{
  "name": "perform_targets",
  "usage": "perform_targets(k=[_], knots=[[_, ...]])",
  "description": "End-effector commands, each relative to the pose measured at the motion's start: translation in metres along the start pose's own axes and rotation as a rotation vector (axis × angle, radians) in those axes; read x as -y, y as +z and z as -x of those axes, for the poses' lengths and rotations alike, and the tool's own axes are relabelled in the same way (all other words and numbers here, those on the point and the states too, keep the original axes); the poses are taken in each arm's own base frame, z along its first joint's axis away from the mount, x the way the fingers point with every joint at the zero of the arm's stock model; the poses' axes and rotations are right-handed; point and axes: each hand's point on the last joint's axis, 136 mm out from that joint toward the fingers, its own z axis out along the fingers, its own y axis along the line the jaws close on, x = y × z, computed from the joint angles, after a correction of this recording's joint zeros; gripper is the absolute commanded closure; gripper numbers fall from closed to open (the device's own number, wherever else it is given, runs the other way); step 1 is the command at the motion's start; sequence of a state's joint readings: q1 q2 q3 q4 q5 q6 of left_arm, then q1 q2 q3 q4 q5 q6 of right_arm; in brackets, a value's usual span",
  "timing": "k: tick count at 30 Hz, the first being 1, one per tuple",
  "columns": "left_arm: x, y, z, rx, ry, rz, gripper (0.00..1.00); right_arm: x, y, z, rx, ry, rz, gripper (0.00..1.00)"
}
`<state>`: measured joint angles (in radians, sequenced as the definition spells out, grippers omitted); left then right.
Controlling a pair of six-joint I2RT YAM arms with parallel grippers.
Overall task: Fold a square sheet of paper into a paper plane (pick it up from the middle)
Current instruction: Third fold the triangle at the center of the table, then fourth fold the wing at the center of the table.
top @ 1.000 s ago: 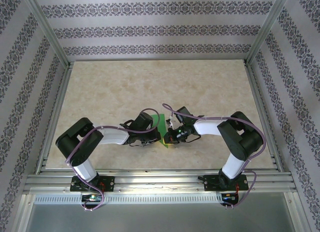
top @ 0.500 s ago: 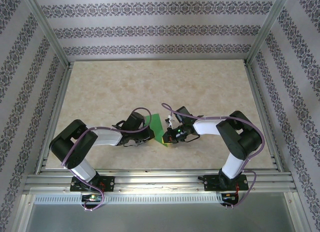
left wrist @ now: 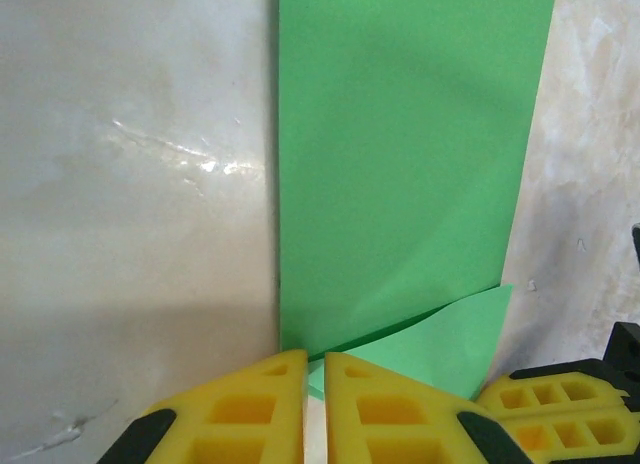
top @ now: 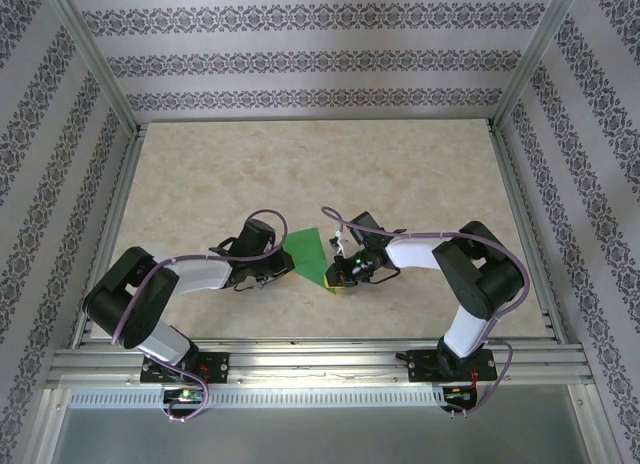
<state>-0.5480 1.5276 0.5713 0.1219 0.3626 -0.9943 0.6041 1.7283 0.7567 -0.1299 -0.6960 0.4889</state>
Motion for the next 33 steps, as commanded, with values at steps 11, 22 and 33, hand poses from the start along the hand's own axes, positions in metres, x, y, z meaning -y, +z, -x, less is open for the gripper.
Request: perform_targets(k=[11,22,33], knots=[[0.023,-0.032,0.012,0.061,0.092,-0.027,0.78,-0.016,-0.047,0.034,0.159,-0.068,-0.067,0.83],[0.021,-0.031,0.011,0.063,0.077,-0.045,0.7,-0.006,-0.029,0.054,0.13,-0.006,-0.049,0.74],[0.015,-0.028,0.007,0.05,0.063,-0.036,0.69,-0.006,-0.023,0.056,0.136,0.006,-0.009,0.89]])
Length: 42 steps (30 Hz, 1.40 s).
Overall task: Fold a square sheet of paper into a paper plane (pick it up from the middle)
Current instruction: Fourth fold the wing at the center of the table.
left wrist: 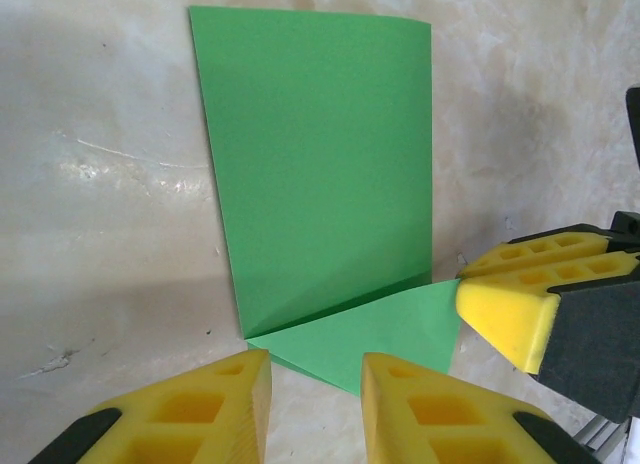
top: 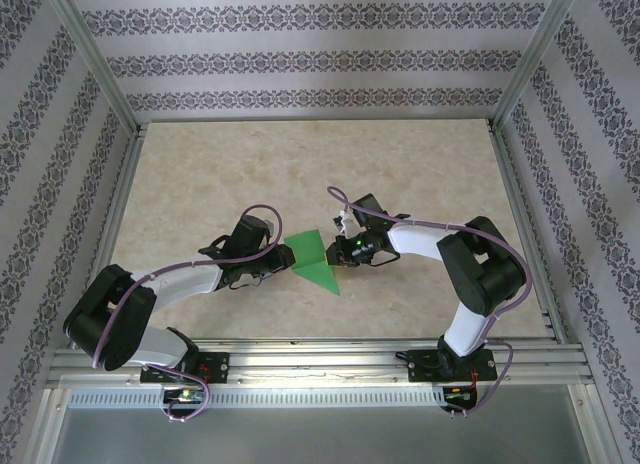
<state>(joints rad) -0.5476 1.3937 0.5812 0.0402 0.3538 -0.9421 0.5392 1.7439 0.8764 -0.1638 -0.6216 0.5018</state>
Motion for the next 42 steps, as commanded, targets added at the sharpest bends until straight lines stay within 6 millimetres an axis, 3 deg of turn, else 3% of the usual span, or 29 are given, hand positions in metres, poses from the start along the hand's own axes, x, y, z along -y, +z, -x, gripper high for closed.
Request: perform_targets(k=[1,6,14,18,42], knots=[[-0.004,-0.001,0.001,0.007,-0.005,0.005,0.69,-0.007,0.0,0.002,0.005,-0.01,0.043,0.93],[-0.003,0.001,0.002,0.002,-0.013,0.0,0.68,-0.009,-0.002,0.002,0.01,-0.003,0.061,0.95],[-0.001,0.0,0.008,0.018,-0.049,-0.029,0.5,-0.026,-0.011,0.002,0.026,-0.011,0.181,0.95],[-0.003,0.0,0.01,0.021,-0.071,-0.033,0.46,-0.029,-0.016,0.003,0.047,-0.003,0.221,0.96],[0.002,0.019,0.013,-0.011,-0.126,-0.103,0.43,-0.039,-0.036,0.011,0.131,0.045,0.426,1.0]])
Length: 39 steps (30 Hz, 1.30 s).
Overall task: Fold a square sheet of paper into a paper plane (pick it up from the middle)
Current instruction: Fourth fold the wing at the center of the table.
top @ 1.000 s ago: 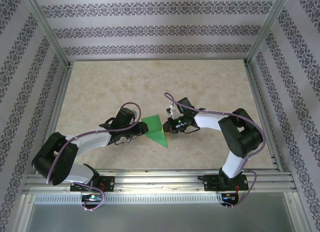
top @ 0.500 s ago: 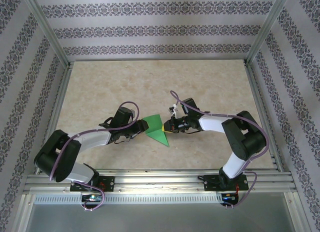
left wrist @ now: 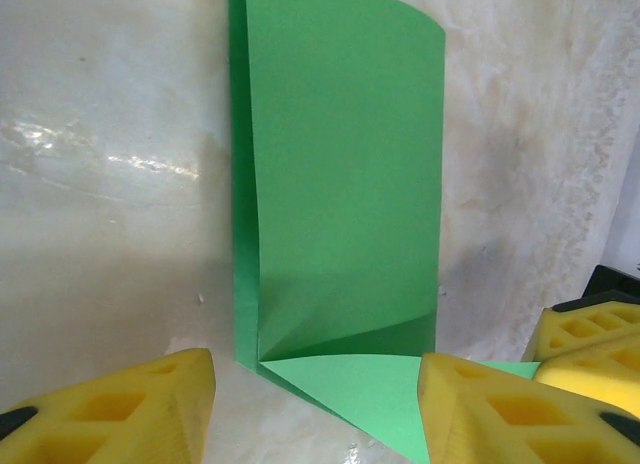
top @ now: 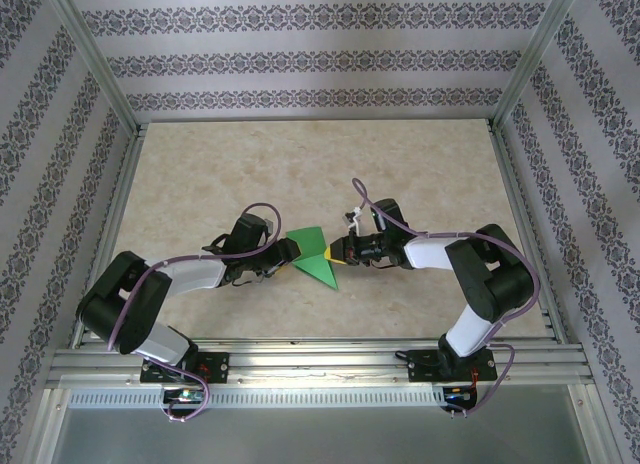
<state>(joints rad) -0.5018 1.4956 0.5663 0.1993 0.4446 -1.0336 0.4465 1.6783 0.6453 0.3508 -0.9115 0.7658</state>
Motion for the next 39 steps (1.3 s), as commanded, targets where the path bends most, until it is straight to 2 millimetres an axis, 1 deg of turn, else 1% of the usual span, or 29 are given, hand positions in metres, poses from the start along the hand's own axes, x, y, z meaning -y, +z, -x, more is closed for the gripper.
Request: perform_targets(k=[1,11,14,18,26,31,39], knots=[[0.002,0.002,0.005,0.011,-0.016,-0.032,0.43,-0.014,-0.005,0.005,0.016,-0.027,0.063,1.0],[0.011,0.012,0.011,0.012,-0.035,-0.095,0.45,-0.013,-0.008,0.003,0.021,-0.023,0.063,1.0],[0.013,0.013,0.012,0.017,-0.04,-0.114,0.47,-0.012,-0.008,0.003,0.017,-0.021,0.065,1.0],[0.015,0.014,0.015,0.019,-0.043,-0.129,0.51,-0.009,-0.009,0.002,0.018,-0.015,0.06,1.0],[0.016,0.013,0.021,0.033,-0.042,-0.141,0.54,0.001,-0.011,0.001,0.028,0.002,0.04,1.0],[0.018,0.012,0.025,0.04,-0.04,-0.15,0.6,0.004,-0.013,0.001,0.03,0.008,0.03,1.0],[0.024,0.018,0.025,0.021,-0.046,-0.185,0.77,0.013,-0.012,0.0,0.028,0.021,0.008,0.98]])
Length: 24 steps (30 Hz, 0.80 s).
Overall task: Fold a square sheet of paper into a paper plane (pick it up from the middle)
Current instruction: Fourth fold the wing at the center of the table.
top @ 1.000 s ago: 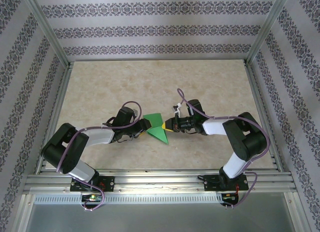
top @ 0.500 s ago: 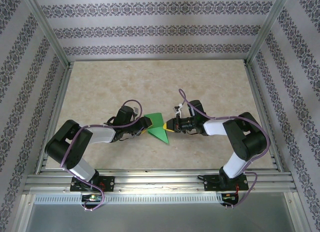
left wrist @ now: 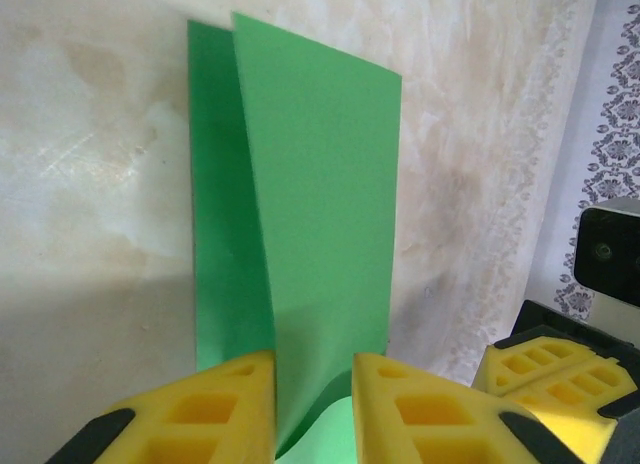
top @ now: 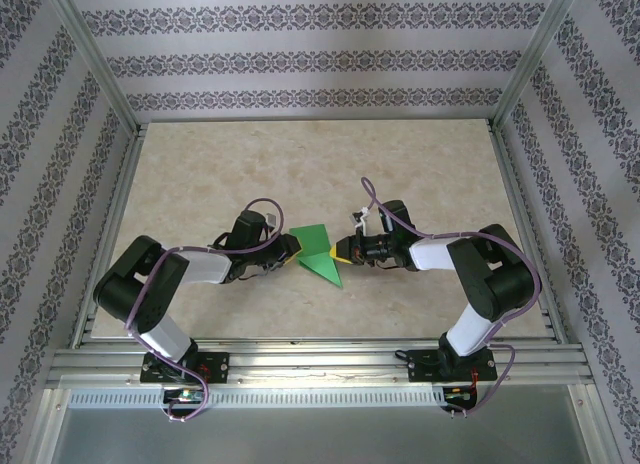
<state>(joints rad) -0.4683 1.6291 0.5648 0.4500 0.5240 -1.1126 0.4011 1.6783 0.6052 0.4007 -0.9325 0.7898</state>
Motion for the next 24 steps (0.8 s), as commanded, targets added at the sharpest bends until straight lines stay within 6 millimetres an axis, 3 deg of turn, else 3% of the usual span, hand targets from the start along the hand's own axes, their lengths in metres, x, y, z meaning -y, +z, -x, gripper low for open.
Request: perform_targets(k=[1,10,13,19,22,24], knots=[[0.012,0.0,0.008,0.012,0.008,-0.061,0.8,0.005,-0.002,-0.003,-0.003,-0.013,-0.009,0.97],[0.014,-0.003,0.009,0.03,-0.002,-0.077,0.99,0.008,-0.009,-0.004,-0.001,-0.04,-0.083,0.95],[0.016,-0.006,0.01,0.043,-0.007,-0.085,1.0,0.01,-0.015,-0.004,0.008,-0.058,-0.137,0.82],[0.012,-0.022,0.014,0.134,-0.043,-0.043,1.0,0.01,-0.034,0.005,0.117,-0.164,-0.281,0.68],[0.009,-0.032,0.016,0.187,-0.06,-0.018,1.0,0.011,-0.038,0.005,0.173,-0.304,-0.397,0.57],[0.009,-0.037,0.016,0.21,-0.067,-0.009,1.0,0.006,-0.035,-0.001,0.202,-0.495,-0.483,0.53]])
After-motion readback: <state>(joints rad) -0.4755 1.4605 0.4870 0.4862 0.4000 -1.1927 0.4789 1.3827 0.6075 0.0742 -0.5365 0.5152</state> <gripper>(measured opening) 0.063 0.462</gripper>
